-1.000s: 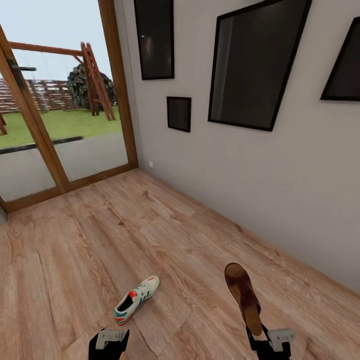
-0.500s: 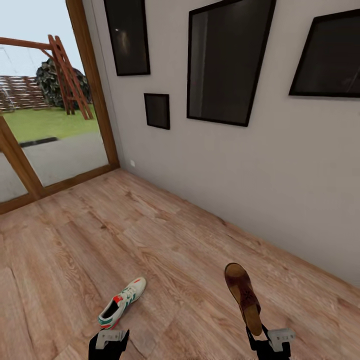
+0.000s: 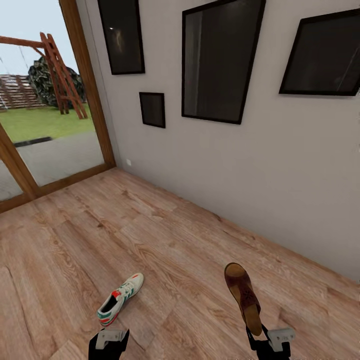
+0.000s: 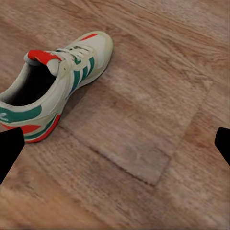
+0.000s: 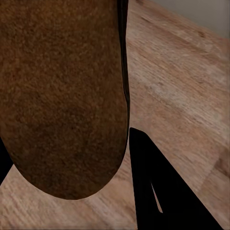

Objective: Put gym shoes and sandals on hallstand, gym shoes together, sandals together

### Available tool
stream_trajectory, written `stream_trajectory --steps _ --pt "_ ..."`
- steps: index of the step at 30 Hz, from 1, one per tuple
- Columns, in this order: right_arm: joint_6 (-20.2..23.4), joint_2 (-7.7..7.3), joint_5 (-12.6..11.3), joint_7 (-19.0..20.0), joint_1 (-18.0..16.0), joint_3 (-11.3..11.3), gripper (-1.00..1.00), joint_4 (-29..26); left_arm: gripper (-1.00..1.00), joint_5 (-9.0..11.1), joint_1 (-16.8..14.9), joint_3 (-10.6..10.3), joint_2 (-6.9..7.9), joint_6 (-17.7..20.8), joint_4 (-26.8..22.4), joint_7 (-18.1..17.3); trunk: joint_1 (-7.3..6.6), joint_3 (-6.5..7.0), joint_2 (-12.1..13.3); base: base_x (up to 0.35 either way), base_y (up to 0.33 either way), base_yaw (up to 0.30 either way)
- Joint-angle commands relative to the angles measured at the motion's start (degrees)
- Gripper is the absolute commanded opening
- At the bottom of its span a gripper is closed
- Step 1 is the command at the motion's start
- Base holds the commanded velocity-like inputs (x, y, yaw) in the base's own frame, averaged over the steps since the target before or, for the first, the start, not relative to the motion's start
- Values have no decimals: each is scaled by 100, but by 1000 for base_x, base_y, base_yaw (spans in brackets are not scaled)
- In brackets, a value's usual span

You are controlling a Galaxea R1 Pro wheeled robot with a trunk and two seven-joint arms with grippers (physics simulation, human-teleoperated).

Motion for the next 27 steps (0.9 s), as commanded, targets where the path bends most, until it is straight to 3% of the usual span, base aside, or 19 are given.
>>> stream_trajectory --steps 1,10,27 --pt "-14 4 3 54 -6 -48 -100 2 100 47 -3 -20 4 -15 5 -26 -1 -7 -2 -5 0 -147" --pt "-14 5 -4 54 -6 -48 -100 2 100 41 0 -26 -3 -15 5 -26 -1 -38 -2 -46 -42 -205" --pt "54 -1 16 68 -13 -40 -100 -68 100 5 -34 -36 62 74 -2 -53 -1 -43 -2 -64 -53 -15"
